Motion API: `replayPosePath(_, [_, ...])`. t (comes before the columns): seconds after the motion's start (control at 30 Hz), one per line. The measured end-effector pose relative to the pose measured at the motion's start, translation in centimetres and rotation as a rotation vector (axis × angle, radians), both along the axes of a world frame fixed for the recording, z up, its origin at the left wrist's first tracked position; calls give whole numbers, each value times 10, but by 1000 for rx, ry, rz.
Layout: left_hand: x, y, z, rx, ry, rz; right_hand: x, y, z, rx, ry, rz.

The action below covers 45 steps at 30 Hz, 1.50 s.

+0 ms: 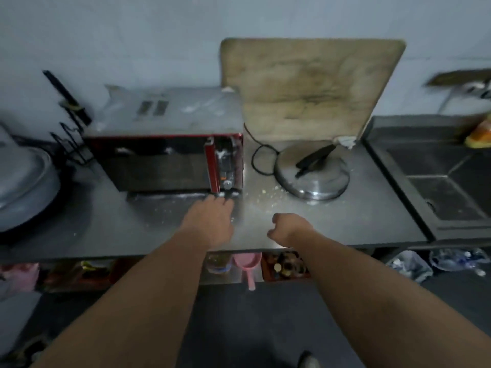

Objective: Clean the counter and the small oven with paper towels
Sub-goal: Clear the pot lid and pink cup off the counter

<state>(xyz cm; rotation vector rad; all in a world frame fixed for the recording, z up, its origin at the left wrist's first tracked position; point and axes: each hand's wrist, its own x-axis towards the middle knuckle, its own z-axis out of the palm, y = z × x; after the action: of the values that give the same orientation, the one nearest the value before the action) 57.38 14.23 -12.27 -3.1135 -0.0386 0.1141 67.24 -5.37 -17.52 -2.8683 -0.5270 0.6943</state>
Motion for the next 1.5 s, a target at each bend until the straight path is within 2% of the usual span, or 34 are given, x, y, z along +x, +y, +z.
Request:
replayPosePath(0.1, [29,-20,22,66,-63,-18,43,-27,32,28,-59,-24])
replayPosePath(0.2, [64,-42,28,95,-42,15,83,-70,45,34,-73,-74])
replayPosePath(0.4, [132,-102,19,14,-62,11,147,-162,34,-51,-62,-192])
replayPosePath(0.6, [189,-143,16,-25,-117,-43,175,-207,19,-8,-31,-271])
replayPosePath(0.9, [293,-158,9,-30,-153,-224,192,-224,3,-15,-44,-386])
replayPosePath(1.17, [370,-153,-29,-50,-18,-377,201,-212,-6,-20,-59,-497])
replayPosePath(1.5, [429,-130,-84,-77,88,-404,222,-167,-35,0,-104,-523])
